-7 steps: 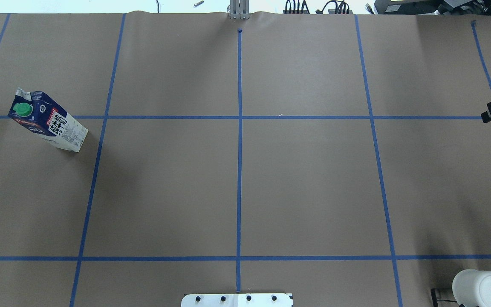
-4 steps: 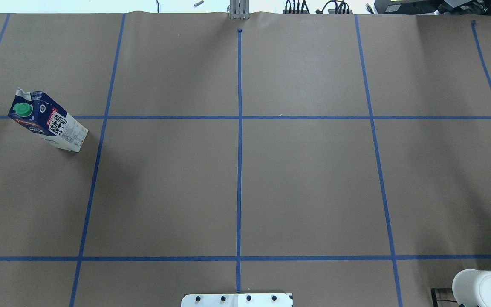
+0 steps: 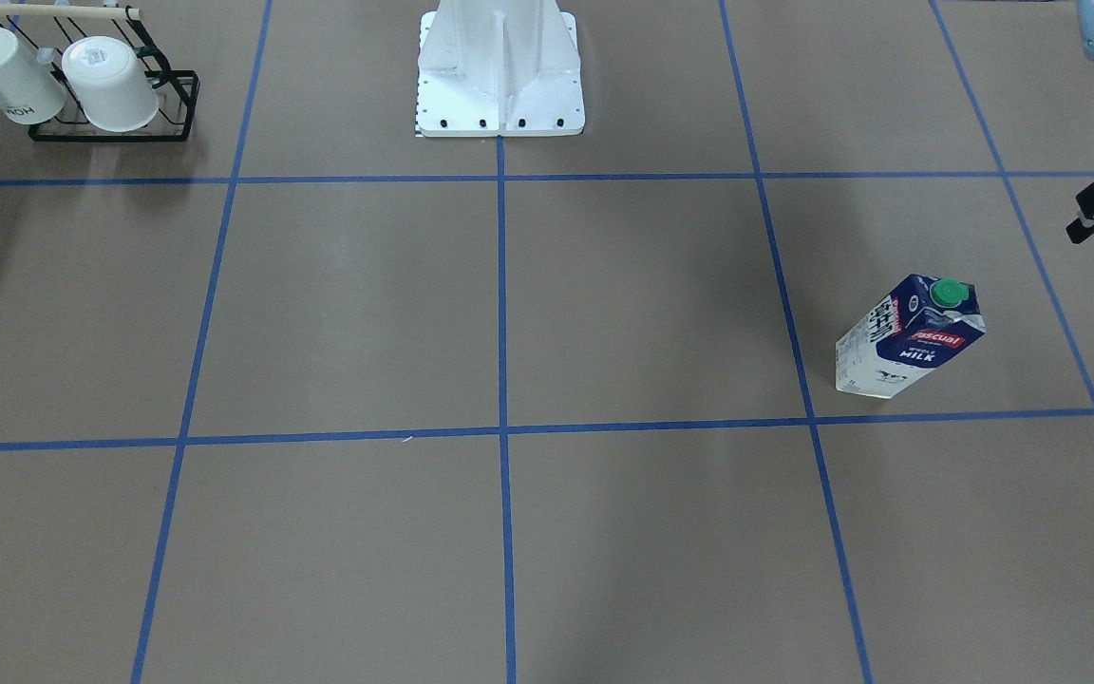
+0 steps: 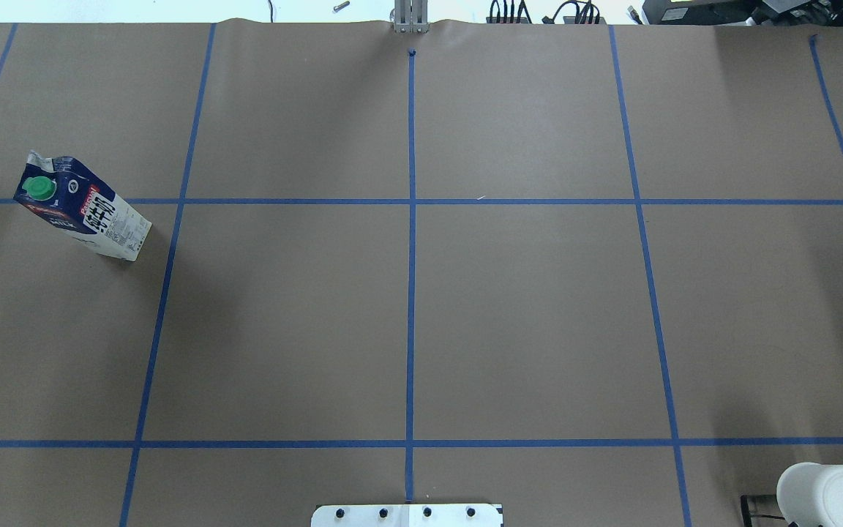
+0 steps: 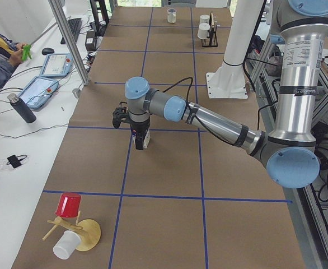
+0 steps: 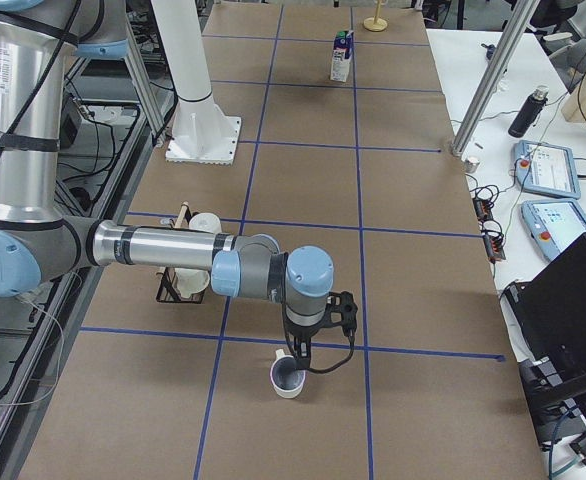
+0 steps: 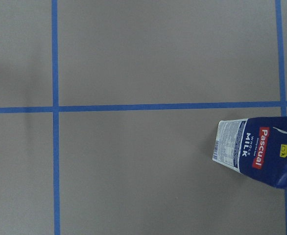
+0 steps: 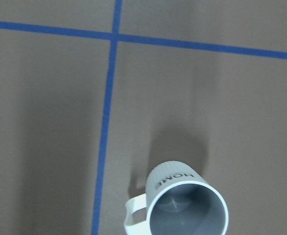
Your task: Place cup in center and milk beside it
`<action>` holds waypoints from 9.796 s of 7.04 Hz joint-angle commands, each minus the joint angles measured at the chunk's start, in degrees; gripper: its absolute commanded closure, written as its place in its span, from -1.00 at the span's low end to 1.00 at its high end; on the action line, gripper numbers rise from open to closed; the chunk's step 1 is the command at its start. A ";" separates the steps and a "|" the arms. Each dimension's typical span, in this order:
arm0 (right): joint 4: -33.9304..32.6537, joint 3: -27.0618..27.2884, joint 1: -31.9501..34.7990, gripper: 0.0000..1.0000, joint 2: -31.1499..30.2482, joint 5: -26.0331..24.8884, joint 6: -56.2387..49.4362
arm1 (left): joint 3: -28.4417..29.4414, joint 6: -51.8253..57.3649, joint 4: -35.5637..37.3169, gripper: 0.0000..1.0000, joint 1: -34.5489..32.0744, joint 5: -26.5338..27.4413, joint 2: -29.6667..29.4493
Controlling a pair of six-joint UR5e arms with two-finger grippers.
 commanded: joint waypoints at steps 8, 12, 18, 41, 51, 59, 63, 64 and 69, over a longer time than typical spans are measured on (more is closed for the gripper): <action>12.70 -19.60 1.39 -0.99 3.93 0.05 3.84 | 0.29 -0.12 0.00 -0.96 0.03 0.33 -0.40; 12.61 -19.95 1.12 -0.99 3.67 1.37 3.93 | 0.20 -0.03 0.00 -0.96 -0.06 0.33 -0.31; 12.61 -20.04 -0.63 0.97 3.40 2.16 3.76 | 0.03 -0.03 0.00 -0.96 -0.15 0.33 -0.14; 4.35 -29.35 -48.53 1.00 66.59 -6.18 33.89 | -1.65 0.06 -0.08 -0.96 -0.32 0.33 0.57; 7.87 -34.20 -48.89 -1.00 70.81 -8.12 35.13 | -2.35 -0.47 -0.08 -0.96 -0.32 0.42 0.48; -9.54 8.67 -30.54 -1.00 37.36 -0.91 35.05 | -2.88 -19.83 -9.93 -0.96 16.70 16.27 -7.25; -9.10 10.02 -29.11 -1.00 33.02 -1.27 34.34 | -1.47 -17.17 -10.19 -0.96 16.82 15.72 -7.17; -9.10 9.84 -29.11 -1.00 32.76 -1.26 34.34 | -0.69 -17.52 -10.28 -0.96 16.90 13.97 -7.43; -9.36 10.01 -28.68 -1.00 32.32 -1.61 34.43 | 2.74 -17.78 -13.86 -0.96 16.90 12.11 -7.52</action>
